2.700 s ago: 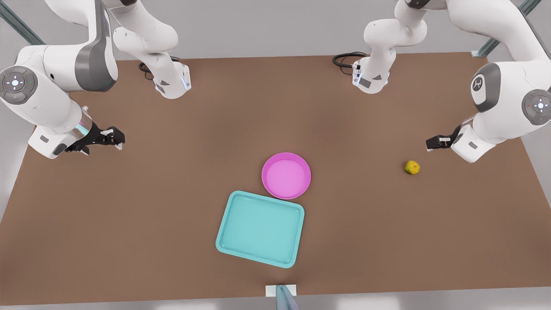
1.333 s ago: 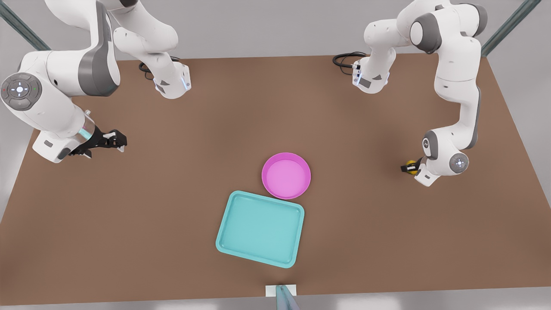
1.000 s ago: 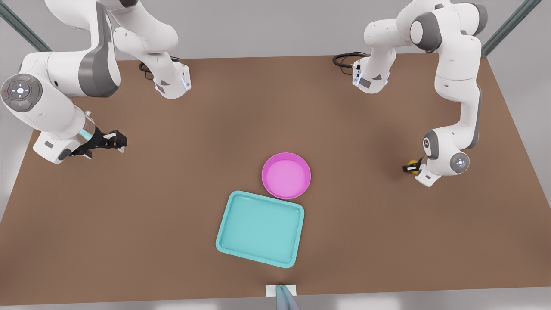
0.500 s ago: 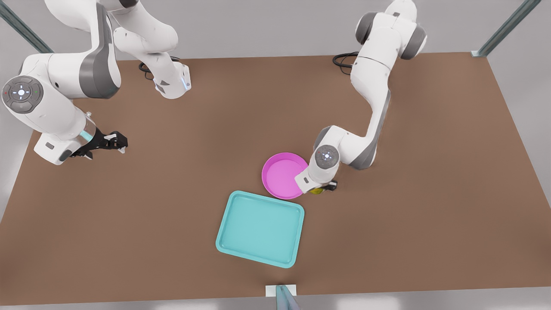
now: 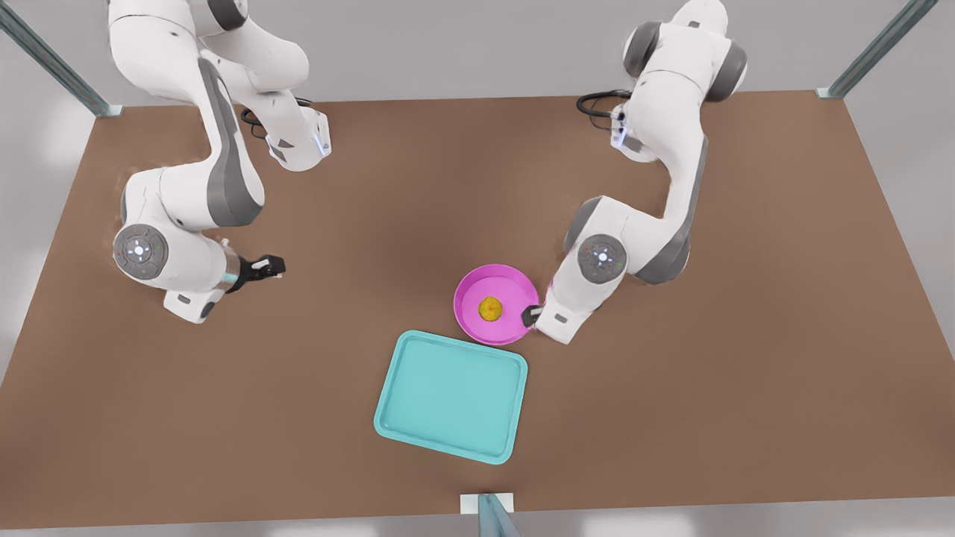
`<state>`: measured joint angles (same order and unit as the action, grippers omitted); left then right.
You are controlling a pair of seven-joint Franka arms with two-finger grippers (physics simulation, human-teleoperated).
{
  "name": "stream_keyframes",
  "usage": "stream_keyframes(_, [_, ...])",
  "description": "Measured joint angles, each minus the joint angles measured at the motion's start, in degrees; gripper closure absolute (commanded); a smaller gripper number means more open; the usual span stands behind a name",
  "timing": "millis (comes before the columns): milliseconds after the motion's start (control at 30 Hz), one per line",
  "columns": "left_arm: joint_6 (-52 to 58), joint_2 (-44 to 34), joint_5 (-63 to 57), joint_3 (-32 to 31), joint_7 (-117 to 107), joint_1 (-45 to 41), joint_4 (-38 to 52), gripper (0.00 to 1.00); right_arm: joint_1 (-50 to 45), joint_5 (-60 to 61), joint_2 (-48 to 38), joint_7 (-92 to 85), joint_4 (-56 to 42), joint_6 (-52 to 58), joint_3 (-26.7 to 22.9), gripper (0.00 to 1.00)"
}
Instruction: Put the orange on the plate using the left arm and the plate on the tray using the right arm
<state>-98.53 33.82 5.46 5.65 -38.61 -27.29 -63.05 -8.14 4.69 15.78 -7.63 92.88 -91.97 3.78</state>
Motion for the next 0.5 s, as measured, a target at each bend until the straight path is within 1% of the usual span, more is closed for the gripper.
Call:
stream_keyframes(67, [7.5,-5.2,-0.3,9.3,3.4,3.4,2.3,0.0,-5.4,4.8,2.2,1.6,3.5,-5.5,1.7,0.0])
stream_keyframes(100, [10.9,-7.2,-0.5,12.9,5.5,4.5,2.5,0.0,-8.2,6.4,3.2,2.9,4.8,-8.6,2.6,0.0])
stream_keyframes(133, [13.6,-10.7,-1.0,7.0,7.4,11.5,0.2,0.0,-10.7,7.6,4.4,4.4,6.1,-11.9,3.1,0.0])
stream_keyframes(167, [14.8,-16.0,-3.7,-3.0,9.1,20.2,-6.0,0.0,-12.4,9.0,5.2,5.9,8.4,-15.4,3.5,0.0])
stream_keyframes(200, [14.8,-22.3,-5.9,-8.4,10.7,24.1,-14.0,0.0,-13.4,10.5,5.6,7.3,11.3,-19.3,4.3,0.0])
stream_keyframes(233, [14.8,-25.7,-7.2,-11.1,12.3,25.7,-18.3,0.0,-14.1,12.2,5.7,8.7,14.2,-23.2,5.2,0.0])
stream_keyframes(267, [15.7,-25.5,-7.8,-12.6,13.8,26.1,-17.6,0.0,-14.8,14.6,6.2,9.9,16.4,-26.8,5.9,0.0])
stream_keyframes(333, [17.6,-23.7,-8.7,-13.4,16.5,26.4,-14.9,0.0,-15.2,19.1,8.7,12.3,17.9,-32.3,6.3,0.0])
stream_keyframes(500, [22.1,-23.1,-9.5,-14.1,22.1,27.5,-13.9,0.0,-17.1,29.6,15.9,16.9,13.0,-40.1,6.9,0.0])
